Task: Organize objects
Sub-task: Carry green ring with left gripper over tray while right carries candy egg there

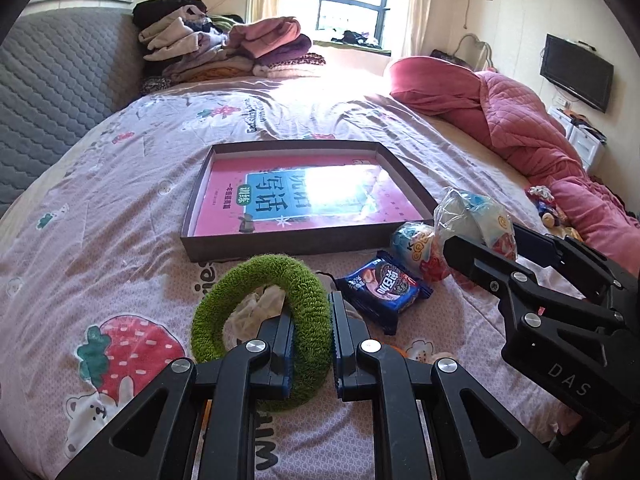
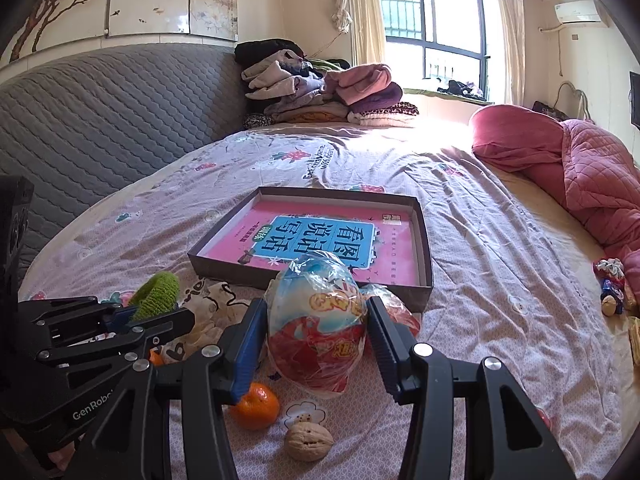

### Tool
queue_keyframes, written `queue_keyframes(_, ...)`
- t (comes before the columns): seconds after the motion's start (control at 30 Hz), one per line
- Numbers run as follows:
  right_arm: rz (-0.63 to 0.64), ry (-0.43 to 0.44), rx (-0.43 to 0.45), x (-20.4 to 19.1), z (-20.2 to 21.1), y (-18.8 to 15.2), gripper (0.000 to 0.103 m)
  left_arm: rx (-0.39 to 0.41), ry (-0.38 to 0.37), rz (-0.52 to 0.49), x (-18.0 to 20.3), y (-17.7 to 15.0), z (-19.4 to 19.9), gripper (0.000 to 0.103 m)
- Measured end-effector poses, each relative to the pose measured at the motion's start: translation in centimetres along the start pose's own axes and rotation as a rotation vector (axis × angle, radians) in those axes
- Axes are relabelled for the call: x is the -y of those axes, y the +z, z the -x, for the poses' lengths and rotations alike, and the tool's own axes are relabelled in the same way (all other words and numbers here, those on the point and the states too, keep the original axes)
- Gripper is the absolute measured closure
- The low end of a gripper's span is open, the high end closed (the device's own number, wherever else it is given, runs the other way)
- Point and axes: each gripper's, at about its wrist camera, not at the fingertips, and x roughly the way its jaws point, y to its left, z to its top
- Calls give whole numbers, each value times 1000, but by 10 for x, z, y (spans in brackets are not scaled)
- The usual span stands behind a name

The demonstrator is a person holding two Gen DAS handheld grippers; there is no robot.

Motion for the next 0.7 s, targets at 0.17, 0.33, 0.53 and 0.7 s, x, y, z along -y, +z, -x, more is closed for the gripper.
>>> queue_keyframes(0.17, 7, 1, 19, 3, -4, 10, 53, 10, 20, 7, -4, 12, -5, 89)
queue_keyframes(0.33, 11, 0, 31, 8, -7, 18, 53, 15, 21, 15, -6, 24, -11, 89)
queue_keyframes(0.53, 29, 0, 43, 10, -13, 30, 53, 24, 34, 15, -7, 41, -18, 89)
queue_keyframes(0.7, 61, -7, 59, 8, -18, 40, 53, 35, 48, 11, -7, 54, -23, 89)
